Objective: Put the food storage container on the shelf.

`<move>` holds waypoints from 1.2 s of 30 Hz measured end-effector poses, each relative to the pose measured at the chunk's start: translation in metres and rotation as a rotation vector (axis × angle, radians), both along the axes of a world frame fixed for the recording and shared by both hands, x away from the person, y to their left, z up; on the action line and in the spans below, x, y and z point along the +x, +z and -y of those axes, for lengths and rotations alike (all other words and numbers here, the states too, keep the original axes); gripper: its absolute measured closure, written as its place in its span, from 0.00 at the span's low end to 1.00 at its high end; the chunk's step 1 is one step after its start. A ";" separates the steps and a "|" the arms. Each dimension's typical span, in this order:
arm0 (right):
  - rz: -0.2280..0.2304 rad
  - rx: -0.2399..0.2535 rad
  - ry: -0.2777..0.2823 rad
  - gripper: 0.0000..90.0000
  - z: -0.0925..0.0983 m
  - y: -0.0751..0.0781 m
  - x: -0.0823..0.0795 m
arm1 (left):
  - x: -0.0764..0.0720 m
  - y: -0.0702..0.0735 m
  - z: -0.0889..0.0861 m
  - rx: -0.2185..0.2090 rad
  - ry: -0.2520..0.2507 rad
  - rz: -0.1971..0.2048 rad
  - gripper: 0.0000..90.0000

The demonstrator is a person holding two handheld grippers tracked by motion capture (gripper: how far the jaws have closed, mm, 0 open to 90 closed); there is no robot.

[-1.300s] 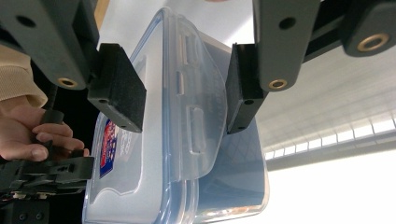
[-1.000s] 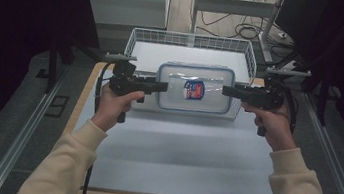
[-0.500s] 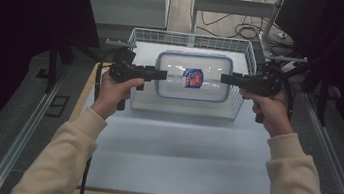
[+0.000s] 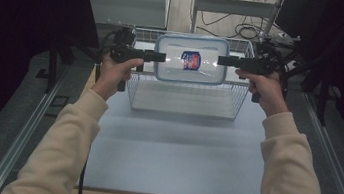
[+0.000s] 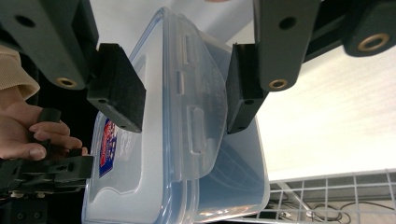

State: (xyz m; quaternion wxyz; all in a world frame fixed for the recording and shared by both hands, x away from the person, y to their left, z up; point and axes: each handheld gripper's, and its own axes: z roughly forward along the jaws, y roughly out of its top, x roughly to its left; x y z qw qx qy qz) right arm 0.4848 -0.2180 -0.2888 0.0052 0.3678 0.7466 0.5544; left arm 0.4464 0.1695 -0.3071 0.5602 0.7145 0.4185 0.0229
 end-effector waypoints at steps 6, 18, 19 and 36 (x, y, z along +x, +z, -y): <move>-0.043 0.005 -0.017 0.58 0.000 -0.001 0.021 | 0.023 -0.001 0.000 0.009 -0.005 -0.024 0.54; -0.118 0.005 -0.045 0.57 -0.003 -0.002 0.042 | 0.048 -0.003 -0.004 -0.030 -0.002 -0.101 0.53; -0.124 0.004 -0.045 0.57 -0.003 -0.002 0.044 | 0.050 -0.003 -0.003 -0.038 0.001 -0.111 0.53; -0.283 0.044 -0.176 0.59 -0.005 -0.010 0.065 | 0.084 -0.020 -0.005 -0.129 0.079 -0.268 0.46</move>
